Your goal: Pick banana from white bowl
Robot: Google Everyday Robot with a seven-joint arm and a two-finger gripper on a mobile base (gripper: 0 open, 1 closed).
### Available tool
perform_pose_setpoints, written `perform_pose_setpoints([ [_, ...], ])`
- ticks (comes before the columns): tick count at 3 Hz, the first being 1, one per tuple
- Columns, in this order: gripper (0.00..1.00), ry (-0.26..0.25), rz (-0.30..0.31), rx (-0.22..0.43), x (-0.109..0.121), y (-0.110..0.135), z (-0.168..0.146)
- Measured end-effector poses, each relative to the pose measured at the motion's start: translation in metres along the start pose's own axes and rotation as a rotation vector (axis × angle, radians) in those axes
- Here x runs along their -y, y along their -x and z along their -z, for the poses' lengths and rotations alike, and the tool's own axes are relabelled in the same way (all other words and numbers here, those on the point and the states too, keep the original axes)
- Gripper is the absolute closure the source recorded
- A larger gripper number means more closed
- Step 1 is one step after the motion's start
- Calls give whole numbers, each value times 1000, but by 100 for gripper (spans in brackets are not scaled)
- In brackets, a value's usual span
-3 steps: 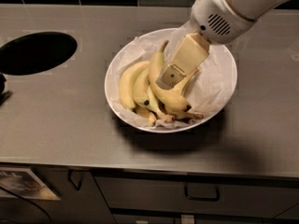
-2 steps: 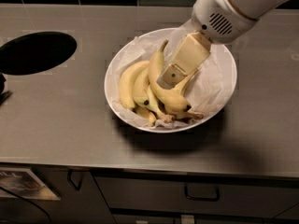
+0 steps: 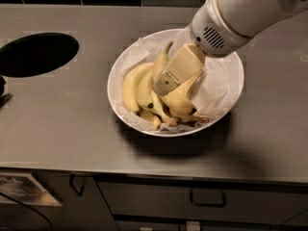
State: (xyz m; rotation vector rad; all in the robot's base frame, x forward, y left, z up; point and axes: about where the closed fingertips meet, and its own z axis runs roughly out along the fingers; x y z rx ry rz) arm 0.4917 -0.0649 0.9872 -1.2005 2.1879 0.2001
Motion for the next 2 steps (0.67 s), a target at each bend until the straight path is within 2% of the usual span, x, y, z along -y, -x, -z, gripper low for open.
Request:
perform_pose_setpoints([
  [1, 0, -43, -137, 52, -1, -10, -10],
  [2, 0, 48, -176, 99, -6, 3, -39],
])
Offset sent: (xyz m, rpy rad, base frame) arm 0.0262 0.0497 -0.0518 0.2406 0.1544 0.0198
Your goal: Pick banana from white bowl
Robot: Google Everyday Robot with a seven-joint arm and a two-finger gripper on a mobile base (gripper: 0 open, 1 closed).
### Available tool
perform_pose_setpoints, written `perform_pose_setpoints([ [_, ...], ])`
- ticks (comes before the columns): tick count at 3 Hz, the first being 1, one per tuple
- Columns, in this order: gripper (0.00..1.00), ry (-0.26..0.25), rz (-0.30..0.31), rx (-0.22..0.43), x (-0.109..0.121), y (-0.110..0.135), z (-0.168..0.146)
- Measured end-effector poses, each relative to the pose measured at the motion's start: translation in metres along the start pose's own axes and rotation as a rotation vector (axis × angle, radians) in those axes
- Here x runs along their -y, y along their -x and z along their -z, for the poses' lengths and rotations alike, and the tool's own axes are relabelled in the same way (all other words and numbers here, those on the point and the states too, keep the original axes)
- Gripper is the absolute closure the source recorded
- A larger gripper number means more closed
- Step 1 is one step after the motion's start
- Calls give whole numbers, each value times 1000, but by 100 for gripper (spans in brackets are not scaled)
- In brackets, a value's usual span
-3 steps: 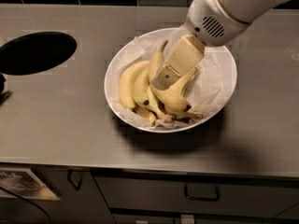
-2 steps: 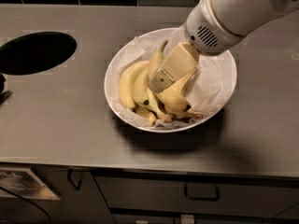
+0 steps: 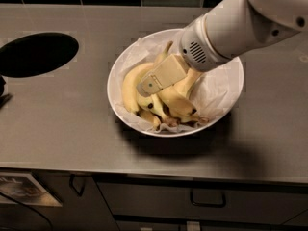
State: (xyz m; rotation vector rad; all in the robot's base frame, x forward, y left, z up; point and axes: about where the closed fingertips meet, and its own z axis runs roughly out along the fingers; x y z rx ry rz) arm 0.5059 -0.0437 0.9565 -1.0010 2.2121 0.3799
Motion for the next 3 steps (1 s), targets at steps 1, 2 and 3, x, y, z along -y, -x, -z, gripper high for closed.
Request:
perform_pose_setpoints([
  [1, 0, 0, 0, 0, 0, 0, 0],
  [2, 0, -49, -1, 3, -3, 4, 3],
  [3, 10, -110, -16, 4, -5, 5, 3],
])
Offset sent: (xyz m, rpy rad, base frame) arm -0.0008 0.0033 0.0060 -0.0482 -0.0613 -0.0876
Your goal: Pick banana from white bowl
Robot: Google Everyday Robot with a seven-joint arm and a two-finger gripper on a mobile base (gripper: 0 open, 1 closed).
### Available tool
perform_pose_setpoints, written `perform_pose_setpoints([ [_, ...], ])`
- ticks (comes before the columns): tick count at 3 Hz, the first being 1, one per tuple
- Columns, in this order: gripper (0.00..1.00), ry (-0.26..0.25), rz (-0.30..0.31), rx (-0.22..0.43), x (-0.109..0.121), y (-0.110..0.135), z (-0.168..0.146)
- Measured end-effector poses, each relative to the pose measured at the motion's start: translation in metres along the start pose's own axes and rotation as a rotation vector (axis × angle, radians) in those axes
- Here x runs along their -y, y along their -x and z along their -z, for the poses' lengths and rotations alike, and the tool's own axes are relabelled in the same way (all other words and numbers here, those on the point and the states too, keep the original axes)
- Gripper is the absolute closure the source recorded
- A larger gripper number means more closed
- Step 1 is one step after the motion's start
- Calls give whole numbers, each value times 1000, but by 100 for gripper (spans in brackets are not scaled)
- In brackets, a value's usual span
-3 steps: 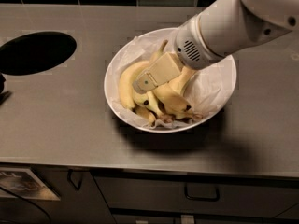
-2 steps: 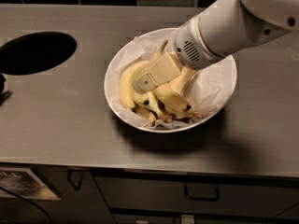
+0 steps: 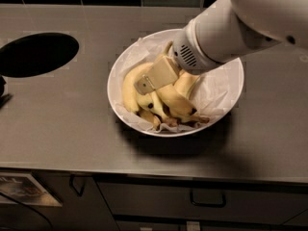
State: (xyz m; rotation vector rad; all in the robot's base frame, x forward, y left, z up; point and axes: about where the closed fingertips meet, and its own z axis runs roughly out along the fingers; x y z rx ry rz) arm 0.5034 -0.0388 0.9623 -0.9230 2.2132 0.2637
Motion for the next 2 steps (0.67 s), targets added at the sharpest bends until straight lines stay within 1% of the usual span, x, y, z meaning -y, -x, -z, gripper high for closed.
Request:
perform_pose_setpoints([
  [1, 29, -24, -19, -8, -1, -1, -5],
  [2, 36, -27, -28, -20, -3, -1, -16],
])
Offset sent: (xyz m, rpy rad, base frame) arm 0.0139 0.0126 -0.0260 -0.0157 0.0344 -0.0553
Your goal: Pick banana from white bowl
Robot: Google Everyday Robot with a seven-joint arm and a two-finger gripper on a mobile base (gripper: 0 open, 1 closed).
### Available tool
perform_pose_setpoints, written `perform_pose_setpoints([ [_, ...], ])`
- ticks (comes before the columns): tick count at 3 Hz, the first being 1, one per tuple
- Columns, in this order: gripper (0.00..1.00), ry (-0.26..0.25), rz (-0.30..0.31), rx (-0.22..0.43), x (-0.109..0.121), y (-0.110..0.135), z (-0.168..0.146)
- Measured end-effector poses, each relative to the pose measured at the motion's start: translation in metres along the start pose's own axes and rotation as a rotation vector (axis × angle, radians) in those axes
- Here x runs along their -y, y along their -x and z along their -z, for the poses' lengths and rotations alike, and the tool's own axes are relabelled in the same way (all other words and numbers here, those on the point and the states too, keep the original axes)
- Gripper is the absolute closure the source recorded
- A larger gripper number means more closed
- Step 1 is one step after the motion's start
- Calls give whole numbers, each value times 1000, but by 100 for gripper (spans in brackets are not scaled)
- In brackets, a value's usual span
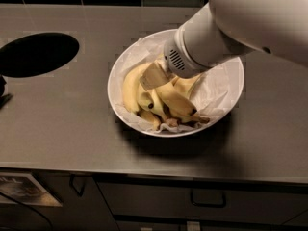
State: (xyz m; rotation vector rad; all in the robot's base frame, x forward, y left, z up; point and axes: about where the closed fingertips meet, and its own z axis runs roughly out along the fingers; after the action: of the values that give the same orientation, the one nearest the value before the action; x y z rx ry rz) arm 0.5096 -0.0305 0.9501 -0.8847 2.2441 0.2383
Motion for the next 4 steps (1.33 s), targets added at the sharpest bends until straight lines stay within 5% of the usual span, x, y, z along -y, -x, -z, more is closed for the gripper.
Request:
perform_pose_setpoints([
  [1, 54, -34, -11, -2, 3, 3, -2],
  [4, 48, -128, -25, 10, 7, 11, 5],
])
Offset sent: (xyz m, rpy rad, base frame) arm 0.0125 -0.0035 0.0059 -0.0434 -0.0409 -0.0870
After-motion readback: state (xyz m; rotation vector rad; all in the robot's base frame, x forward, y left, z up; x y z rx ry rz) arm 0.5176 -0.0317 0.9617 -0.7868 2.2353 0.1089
